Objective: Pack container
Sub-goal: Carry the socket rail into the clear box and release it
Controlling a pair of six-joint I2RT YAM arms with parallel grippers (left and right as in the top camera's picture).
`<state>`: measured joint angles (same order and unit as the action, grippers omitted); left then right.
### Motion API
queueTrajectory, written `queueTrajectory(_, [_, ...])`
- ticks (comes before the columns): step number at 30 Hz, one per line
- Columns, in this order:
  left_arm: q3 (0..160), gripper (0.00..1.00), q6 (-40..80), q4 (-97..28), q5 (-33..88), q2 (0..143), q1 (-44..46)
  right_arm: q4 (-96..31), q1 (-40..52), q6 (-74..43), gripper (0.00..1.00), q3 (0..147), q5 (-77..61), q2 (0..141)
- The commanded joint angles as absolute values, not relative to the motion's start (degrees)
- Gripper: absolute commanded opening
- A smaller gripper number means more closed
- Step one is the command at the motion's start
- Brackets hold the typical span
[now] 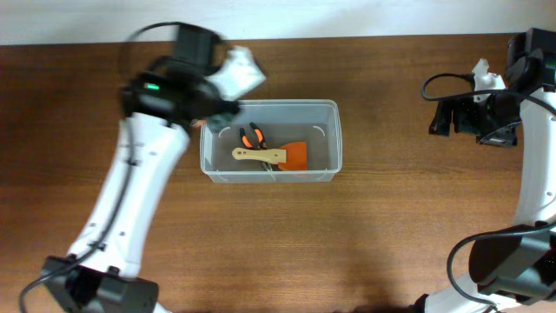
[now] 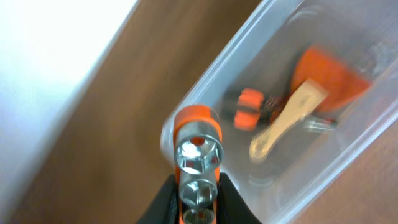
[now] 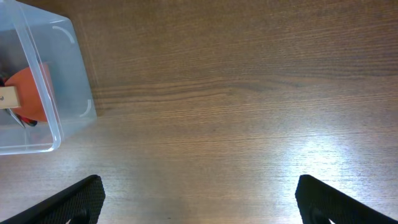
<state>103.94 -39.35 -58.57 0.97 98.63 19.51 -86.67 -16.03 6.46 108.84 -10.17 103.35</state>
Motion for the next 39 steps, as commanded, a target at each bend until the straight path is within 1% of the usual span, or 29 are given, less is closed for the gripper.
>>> queueTrajectory(1, [104.66,0.02,-49.01,-53.32,0.27,100.03,24.86,-86.56,-15.66,6.81,0.99,108.64,-10.7,103.0])
queueTrajectory(6, [104.66,0.02,-48.93,-49.76,0.84,106.83,27.24,-86.67,-15.66,6.81,0.99,108.64,-10.7,103.0])
queueTrajectory(13, [104.66,0.02,-47.03,-50.7,3.68,118.17,27.4,-87.05,-15.66,6.81,0.98,108.64,-10.68,103.0])
queueTrajectory(21, [104.66,0.02,-46.24,-52.25,5.39,124.09,27.7,-87.18,-15.66,6.79,0.99,108.64,-10.68,103.0])
queueTrajectory(23, [104.66,0.09,-45.71,-52.53,5.39,124.68,27.7,-87.22,-15.66,6.81,0.99,108.64,-10.68,103.0])
queueTrajectory(24, [104.66,0.17,-45.71,-52.69,5.39,124.75,27.7,-87.22,-15.66,6.81,0.99,108.64,-10.68,103.0])
queueTrajectory(25, [104.66,0.23,-45.71,-52.75,5.37,124.77,27.7,-87.2,-15.66,6.81,0.99,108.64,-10.68,103.0])
queueTrajectory(26, [104.66,0.26,-45.71,-52.75,5.28,124.75,27.7,-87.22,-15.66,6.81,0.99,108.64,-10.68,103.0])
queueTrajectory(27, [104.68,0.31,-45.74,-52.75,5.15,124.75,27.7,-87.2,-15.66,6.81,0.99,108.64,-10.68,103.0])
queueTrajectory(28, [104.68,0.45,-45.74,-52.75,5.13,124.75,27.7,-87.2,-15.66,6.81,0.99,108.64,-10.68,103.0])
queueTrajectory(29, [104.68,0.54,-45.74,-52.75,5.13,124.75,27.7,-87.2,-15.66,6.81,0.99,108.64,-10.68,103.0])
queueTrajectory(30, [104.68,0.56,-45.74,-52.75,5.1,124.75,27.7,-87.22,-15.66,6.81,0.99,108.64,-10.68,103.0])
queueTrajectory(37, [109.3,0.61,-43.55,-55.57,-1.85,120.6,27.7,-87.37,-15.66,6.81,0.99,108.64,-10.68,103.0])
queueTrajectory(39, [113.1,0.65,-41.28,-58.87,-5.17,117.84,27.57,-87.39,-15.66,6.81,0.98,108.64,-10.68,103.0])
